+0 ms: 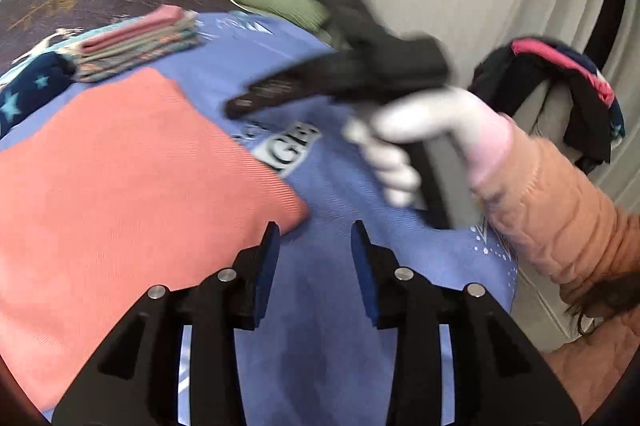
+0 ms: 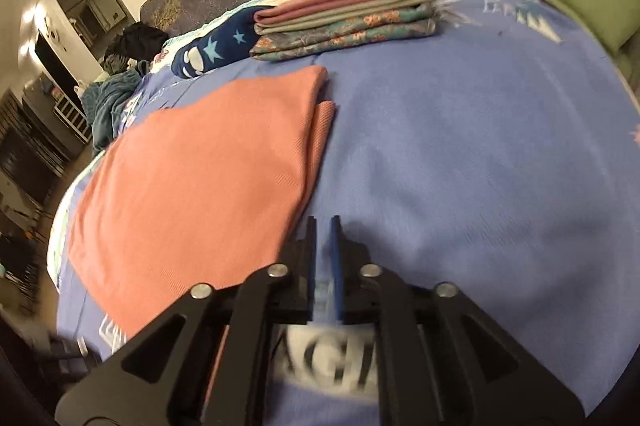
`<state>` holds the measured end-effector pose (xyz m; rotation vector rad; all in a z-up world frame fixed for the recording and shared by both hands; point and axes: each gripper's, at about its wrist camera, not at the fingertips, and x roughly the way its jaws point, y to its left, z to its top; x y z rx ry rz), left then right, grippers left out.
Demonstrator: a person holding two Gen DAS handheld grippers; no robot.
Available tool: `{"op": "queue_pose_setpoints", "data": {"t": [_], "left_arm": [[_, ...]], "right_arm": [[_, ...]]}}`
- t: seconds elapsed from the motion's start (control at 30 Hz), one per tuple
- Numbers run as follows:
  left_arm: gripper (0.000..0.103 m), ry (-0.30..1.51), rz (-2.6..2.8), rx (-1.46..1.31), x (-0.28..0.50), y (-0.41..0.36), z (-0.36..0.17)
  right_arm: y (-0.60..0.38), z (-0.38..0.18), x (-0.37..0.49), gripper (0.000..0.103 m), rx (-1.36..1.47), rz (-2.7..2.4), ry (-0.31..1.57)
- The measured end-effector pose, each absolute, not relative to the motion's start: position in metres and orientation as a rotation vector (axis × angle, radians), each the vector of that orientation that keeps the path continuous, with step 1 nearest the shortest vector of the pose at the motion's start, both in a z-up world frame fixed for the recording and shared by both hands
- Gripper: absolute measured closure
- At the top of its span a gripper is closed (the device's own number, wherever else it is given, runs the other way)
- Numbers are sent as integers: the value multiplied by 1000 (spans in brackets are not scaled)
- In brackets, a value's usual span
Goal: Fold small clothes
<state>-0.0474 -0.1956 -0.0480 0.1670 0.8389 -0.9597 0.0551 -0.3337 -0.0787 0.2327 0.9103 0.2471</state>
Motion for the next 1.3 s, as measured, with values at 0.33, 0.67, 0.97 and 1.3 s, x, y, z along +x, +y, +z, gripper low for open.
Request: {"op": "queue_pose_setpoints", "data": {"t": [0.33, 0.67, 0.97, 1.3], "left_arm": [[49, 703, -809, 119, -62, -113, -24], [31, 685, -599, 22, -68, -17, -33], [23, 691, -358, -244, -52, 121, -54], [92, 717, -422, -346, -48, 167, -74]], "right_arm": [[-265, -29, 0, 72, 58, 296, 794], [-154, -16, -24, 38, -123, 377, 704], [-57, -24, -37, 29, -337, 401, 612], [24, -56, -36, 29, -486, 562, 666]]}}
